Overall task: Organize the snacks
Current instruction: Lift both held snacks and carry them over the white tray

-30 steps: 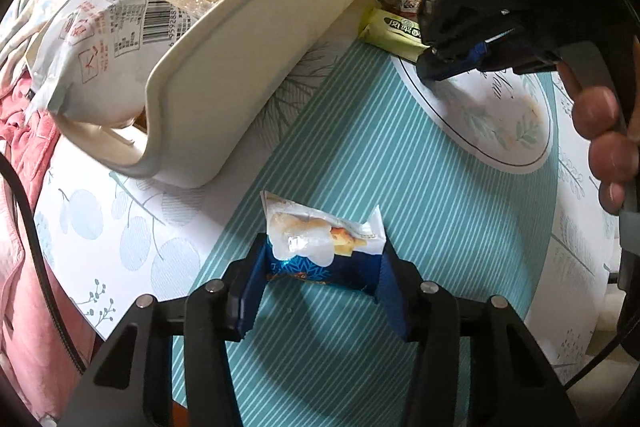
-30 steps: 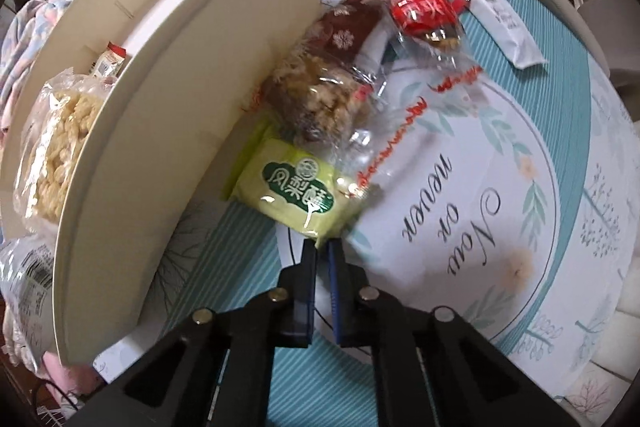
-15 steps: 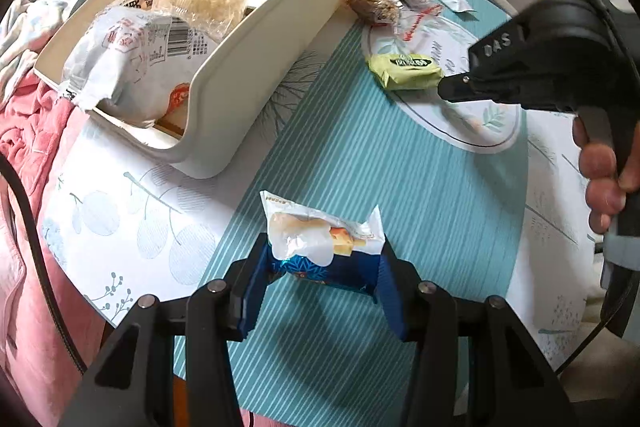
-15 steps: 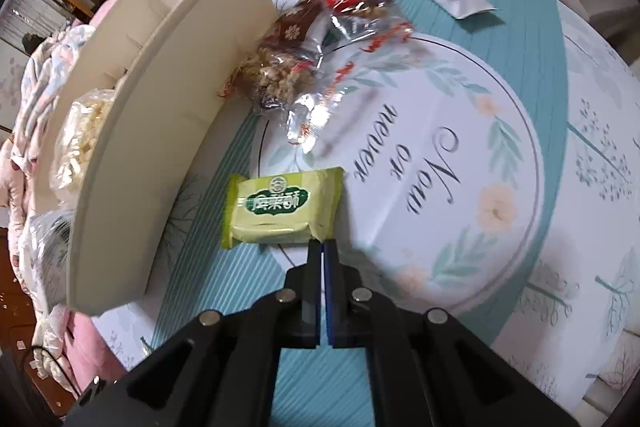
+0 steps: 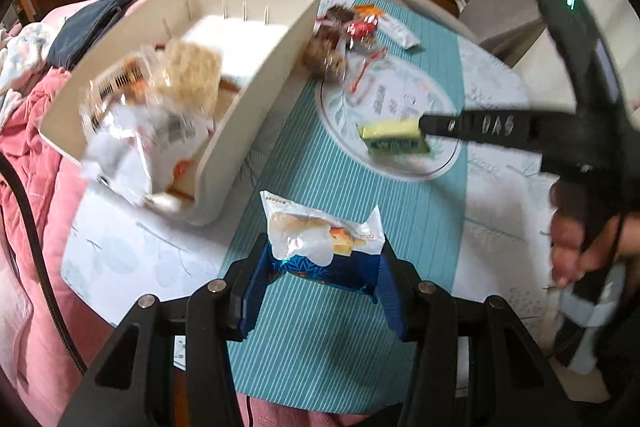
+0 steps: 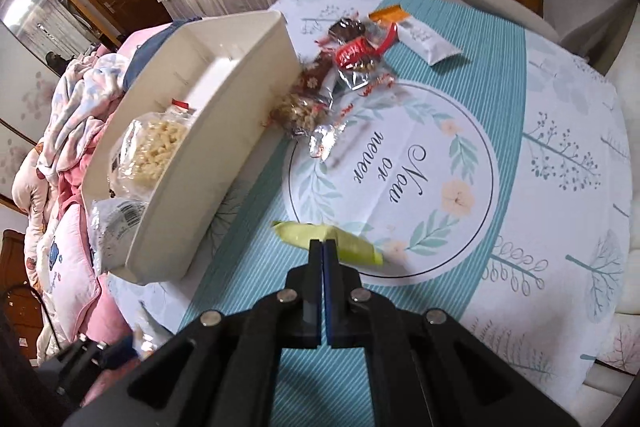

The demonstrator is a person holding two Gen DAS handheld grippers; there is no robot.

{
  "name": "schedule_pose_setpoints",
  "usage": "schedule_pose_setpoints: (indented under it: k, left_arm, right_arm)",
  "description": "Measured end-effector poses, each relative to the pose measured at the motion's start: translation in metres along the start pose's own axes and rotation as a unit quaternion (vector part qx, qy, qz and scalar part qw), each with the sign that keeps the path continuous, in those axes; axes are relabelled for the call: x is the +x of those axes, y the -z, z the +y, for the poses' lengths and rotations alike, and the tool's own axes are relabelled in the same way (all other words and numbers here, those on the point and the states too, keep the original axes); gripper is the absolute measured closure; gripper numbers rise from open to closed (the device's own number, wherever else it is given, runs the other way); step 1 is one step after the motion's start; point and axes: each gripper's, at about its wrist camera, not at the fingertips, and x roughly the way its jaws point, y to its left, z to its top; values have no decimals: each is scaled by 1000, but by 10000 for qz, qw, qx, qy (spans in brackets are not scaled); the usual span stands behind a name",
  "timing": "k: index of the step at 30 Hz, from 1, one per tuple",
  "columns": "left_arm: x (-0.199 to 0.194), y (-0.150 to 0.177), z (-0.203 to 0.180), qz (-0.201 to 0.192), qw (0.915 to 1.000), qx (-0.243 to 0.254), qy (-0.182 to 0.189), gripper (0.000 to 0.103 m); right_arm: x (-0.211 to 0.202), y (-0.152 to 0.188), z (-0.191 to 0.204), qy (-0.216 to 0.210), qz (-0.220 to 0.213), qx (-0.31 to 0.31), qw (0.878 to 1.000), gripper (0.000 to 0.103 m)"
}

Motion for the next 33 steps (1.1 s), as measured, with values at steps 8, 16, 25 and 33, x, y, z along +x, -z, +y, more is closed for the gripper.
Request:
schedule_pose_setpoints:
  k: [8,16,25,33]
  left_arm:
    - [-38,-31,16,-220,9995,61,231,55]
    - [-57,-68,53,-255,9978,-41,616,55]
    - [-73,-106,87,-193,9951,549,803,55]
    - [-72,-138,121,-68,9913,960,893,55]
  right_arm:
    - [-12,-9,13,-135,-187,132,9996,103]
    - [-40,-18,26,-104,-520,417,9977,103]
    - [-71,-30,58,-86,-1067,948,9897,103]
    - [-87,-40,102,-88,-1536,1184,9810,103]
